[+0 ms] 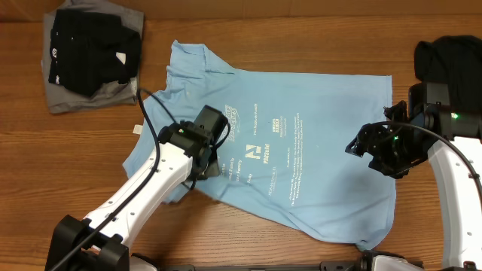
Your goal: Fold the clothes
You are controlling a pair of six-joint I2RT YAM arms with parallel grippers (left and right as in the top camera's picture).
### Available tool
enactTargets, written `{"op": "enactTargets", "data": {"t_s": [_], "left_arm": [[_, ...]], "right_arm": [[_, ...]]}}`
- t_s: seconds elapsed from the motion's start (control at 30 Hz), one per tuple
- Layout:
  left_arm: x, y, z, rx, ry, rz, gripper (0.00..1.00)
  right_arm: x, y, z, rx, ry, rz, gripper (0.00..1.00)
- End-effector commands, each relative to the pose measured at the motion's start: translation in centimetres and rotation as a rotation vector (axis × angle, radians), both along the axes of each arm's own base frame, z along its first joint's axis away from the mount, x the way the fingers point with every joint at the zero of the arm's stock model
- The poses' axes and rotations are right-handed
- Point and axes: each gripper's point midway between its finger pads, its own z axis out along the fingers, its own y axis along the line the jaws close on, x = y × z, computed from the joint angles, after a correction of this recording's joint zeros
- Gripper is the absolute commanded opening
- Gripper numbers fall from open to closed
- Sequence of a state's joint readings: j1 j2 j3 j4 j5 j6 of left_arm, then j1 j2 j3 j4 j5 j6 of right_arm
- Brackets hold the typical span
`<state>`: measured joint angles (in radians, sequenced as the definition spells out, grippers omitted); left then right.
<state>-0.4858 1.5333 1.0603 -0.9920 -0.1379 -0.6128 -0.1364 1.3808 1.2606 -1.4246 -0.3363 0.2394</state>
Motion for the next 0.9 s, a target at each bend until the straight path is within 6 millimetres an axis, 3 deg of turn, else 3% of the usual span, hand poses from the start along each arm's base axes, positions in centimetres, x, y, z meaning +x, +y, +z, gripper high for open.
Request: {"op": "enactTargets", "data": {"t_s": [0.0,0.1,0.13,0.17,0.2,0.23,0.27,0.4,0.53,0.7,0.87], "left_arm": [[3.2,0.1,1.1,0.031,-0.117,-0.091,0.04],[6.4,0.1,2.0,0.067,-0.251,-0.125,0.06],[7.2,0.3,2.4,0.088,-0.287,-0.13,0.16],[8.1,0.7,2.8,0.117,-0.329,-0.122,0.49],[8.5,0.9,3.0,0.13,-0.348,-0.113,0.75],[8.9,1.0,3.2,0.137,-0.366,-0.107,0.92],[8.9,1.2,3.4,0.133,-0.36,-0.107,1.0],[6.9,1.0,3.4,0.101,-0.253,-0.114,1.0],[3.6,1.4,3.2,0.077,-0.102,-0.076,1.0],[0.0,-0.2,0.7,-0.047,0.076,-0.106,0.98],[-1.5,-1.0,-1.7,-0.101,0.167,-0.1,0.93]], "right_arm": [[0.1,0.1,0.7,-0.006,-0.031,0.004,0.7],[0.0,0.1,0.7,-0.006,-0.03,0.004,0.7],[0.0,0.1,0.7,-0.006,-0.029,0.005,0.7],[0.0,0.1,0.7,-0.006,-0.027,0.004,0.7],[-0.1,0.1,0.7,-0.005,-0.025,0.004,0.7],[-0.2,0.1,0.7,-0.005,-0.021,0.005,0.7],[-0.3,0.1,0.6,-0.004,-0.014,0.005,0.7],[-0.4,0.1,0.6,-0.004,-0.011,0.005,0.7],[-0.2,0.1,0.7,-0.005,-0.021,0.005,0.71],[0.4,0.0,0.7,-0.008,-0.043,0.005,0.72],[0.6,0.0,0.7,-0.009,-0.052,0.005,0.72]]}}
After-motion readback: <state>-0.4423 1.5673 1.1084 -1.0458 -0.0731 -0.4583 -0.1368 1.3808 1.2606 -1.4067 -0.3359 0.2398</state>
